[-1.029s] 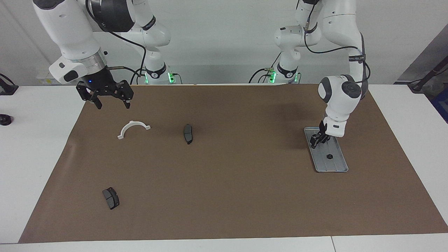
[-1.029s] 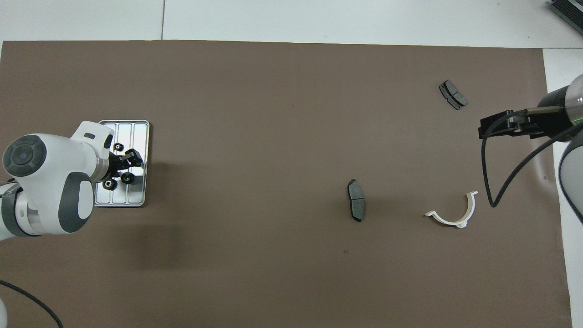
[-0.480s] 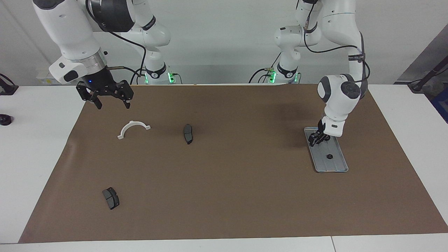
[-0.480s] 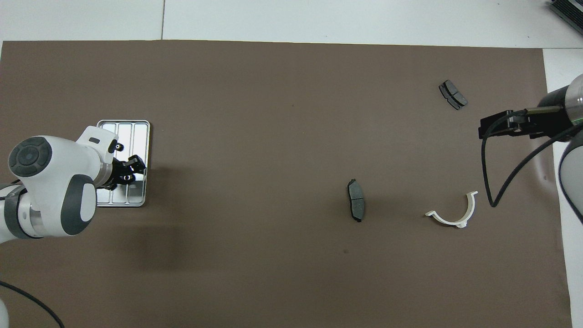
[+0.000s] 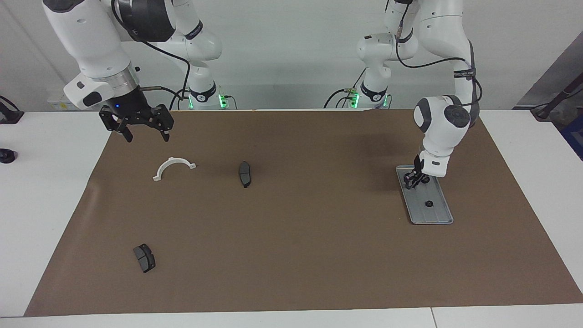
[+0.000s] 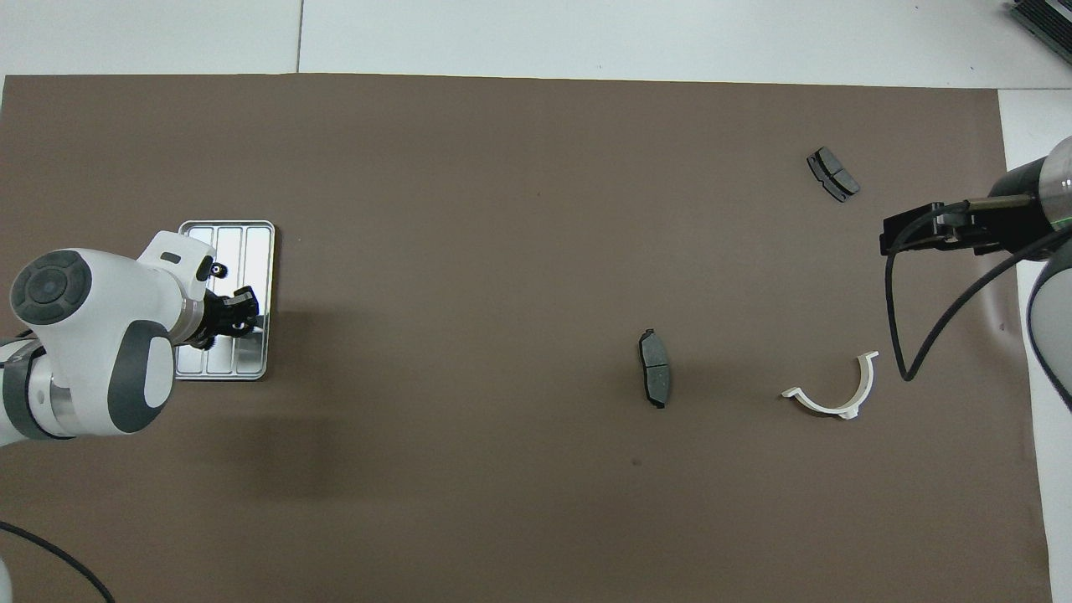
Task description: Place bearing gear from tray to pile
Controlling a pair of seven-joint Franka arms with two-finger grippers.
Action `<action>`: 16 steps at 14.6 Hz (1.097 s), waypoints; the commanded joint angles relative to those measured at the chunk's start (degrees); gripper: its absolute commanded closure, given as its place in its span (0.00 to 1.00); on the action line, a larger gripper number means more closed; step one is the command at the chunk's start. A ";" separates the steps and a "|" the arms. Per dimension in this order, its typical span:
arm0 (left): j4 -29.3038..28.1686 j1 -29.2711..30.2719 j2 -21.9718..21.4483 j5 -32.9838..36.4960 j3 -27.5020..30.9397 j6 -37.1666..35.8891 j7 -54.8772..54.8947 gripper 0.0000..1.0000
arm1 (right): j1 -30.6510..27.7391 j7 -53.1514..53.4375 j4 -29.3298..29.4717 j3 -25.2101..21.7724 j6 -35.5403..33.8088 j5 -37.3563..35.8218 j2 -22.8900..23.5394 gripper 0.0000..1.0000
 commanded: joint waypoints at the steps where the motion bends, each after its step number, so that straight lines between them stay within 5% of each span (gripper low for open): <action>1: 4.14 -0.22 -0.71 1.14 0.53 -6.62 -0.40 1.00 | -0.20 -0.93 -1.39 0.22 0.56 0.25 -1.16 0.00; 7: 18.74 -6.35 -0.80 1.06 -0.09 -20.71 -2.67 1.00 | -0.20 -0.93 -1.39 0.22 0.56 0.25 -1.16 0.00; 12: 17.09 -19.27 0.34 -0.08 -0.35 -5.97 -24.71 1.00 | -0.20 -0.93 -1.39 0.22 0.56 0.25 -1.16 0.00; 16: 17.00 -28.32 6.39 -0.79 -0.35 5.54 -42.19 1.00 | -0.20 -0.93 -1.39 0.22 0.56 0.25 -1.16 0.00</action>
